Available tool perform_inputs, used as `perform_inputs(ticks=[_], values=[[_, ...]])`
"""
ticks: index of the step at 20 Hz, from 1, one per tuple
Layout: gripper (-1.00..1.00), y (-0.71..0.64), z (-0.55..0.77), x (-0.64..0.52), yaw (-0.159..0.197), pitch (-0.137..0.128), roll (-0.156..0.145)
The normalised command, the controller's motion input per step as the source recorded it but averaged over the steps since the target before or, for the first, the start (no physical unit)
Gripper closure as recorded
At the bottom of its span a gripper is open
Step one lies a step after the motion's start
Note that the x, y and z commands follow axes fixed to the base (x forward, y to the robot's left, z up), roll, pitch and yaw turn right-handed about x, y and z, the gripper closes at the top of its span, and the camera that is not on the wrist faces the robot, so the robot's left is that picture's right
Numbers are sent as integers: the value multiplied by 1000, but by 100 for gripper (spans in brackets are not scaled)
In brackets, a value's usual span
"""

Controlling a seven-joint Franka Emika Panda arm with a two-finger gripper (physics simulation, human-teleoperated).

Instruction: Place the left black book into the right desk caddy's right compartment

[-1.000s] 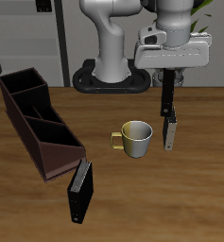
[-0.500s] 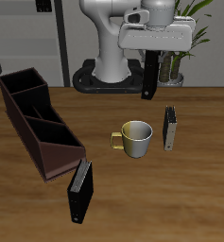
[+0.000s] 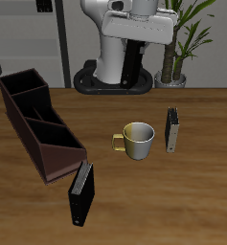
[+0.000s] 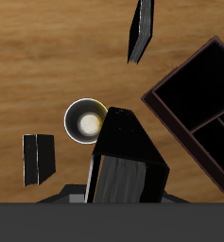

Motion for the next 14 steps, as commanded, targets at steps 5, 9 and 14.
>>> perform_inputs(ticks=[5, 9, 14], values=[[100, -418, 57, -279, -28, -30, -71], [100, -476, 53, -255, -44, -24, -88], [100, -471, 37, -313, -50, -18, -85]])
